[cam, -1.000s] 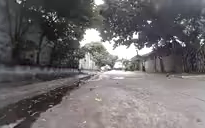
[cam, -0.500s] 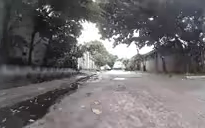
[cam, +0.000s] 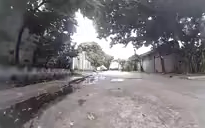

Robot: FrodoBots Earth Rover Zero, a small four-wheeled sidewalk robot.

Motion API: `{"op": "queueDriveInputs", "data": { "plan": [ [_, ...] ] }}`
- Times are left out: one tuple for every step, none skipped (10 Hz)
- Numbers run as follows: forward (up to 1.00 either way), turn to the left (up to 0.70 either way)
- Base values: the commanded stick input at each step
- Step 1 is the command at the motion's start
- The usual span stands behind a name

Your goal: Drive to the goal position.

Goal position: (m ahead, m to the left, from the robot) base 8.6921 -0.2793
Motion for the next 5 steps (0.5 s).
{"op": "queueDriveInputs", "data": {
  "plan": [
    [0.98, -0.10],
    [0.98, -0.29],
    [0.98, -0.17],
    [0.98, -0.03],
    [0.98, 0.00]
  ]
}}
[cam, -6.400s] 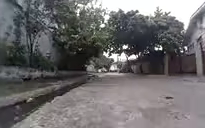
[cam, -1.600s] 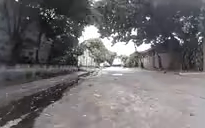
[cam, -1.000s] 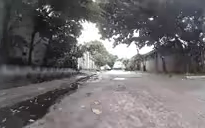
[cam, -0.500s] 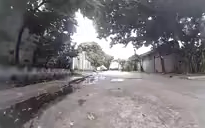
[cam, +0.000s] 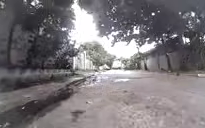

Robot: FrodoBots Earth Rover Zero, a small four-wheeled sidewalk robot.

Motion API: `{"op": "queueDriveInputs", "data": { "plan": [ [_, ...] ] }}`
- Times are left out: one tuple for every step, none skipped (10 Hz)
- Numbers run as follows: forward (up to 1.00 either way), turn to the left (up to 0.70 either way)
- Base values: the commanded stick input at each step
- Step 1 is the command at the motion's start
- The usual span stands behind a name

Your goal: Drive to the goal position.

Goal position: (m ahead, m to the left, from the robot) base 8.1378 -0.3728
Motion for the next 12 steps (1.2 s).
{"op": "queueDriveInputs", "data": {
  "plan": [
    [0.98, 0.00],
    [0.98, 0.00],
    [0.98, 0.00],
    [0.98, 0.00],
    [0.98, 0.00],
    [0.98, 0.00],
    [0.98, 0.00],
    [0.98, 0.00],
    [0.98, 0.00],
    [0.98, 0.00],
    [0.98, 0.00],
    [0.98, -0.06]
  ]
}}
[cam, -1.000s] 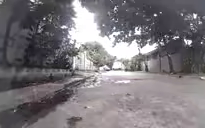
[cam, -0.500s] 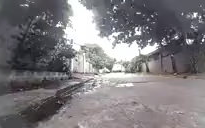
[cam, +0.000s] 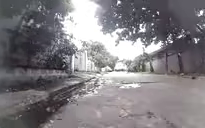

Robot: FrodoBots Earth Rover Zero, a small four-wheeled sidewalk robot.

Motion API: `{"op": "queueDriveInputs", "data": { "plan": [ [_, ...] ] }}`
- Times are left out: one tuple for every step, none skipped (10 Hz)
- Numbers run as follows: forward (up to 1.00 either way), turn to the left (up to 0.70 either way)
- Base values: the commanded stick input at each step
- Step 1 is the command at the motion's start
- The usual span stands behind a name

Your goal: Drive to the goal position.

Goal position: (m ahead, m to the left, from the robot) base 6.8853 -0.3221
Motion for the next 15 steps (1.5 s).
{"op": "queueDriveInputs", "data": {
  "plan": [
    [0.98, -0.29],
    [0.98, -0.39],
    [0.98, -0.39],
    [0.98, -0.39],
    [0.98, -0.39],
    [0.98, -0.38],
    [0.98, -0.14],
    [0.98, 0.00],
    [0.98, 0.00],
    [0.98, 0.00],
    [0.98, 0.00],
    [0.98, 0.00],
    [0.98, 0.00],
    [0.98, 0.00],
    [0.98, 0.00]
  ]
}}
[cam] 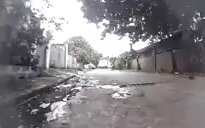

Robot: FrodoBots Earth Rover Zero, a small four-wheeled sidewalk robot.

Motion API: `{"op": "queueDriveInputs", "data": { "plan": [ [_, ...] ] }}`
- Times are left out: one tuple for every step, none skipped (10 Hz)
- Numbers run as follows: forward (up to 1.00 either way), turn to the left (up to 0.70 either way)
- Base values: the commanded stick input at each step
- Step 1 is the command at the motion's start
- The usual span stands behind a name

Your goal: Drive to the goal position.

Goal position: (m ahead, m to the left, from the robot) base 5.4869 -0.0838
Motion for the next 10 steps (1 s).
{"op": "queueDriveInputs", "data": {
  "plan": [
    [0.98, 0.00],
    [0.98, 0.00],
    [0.98, 0.00],
    [0.55, 0.00],
    [0.11, 0.00],
    [0.09, 0.00],
    [0.10, 0.00],
    [0.04, 0.00],
    [0.00, 0.00],
    [0.00, 0.00]
  ]
}}
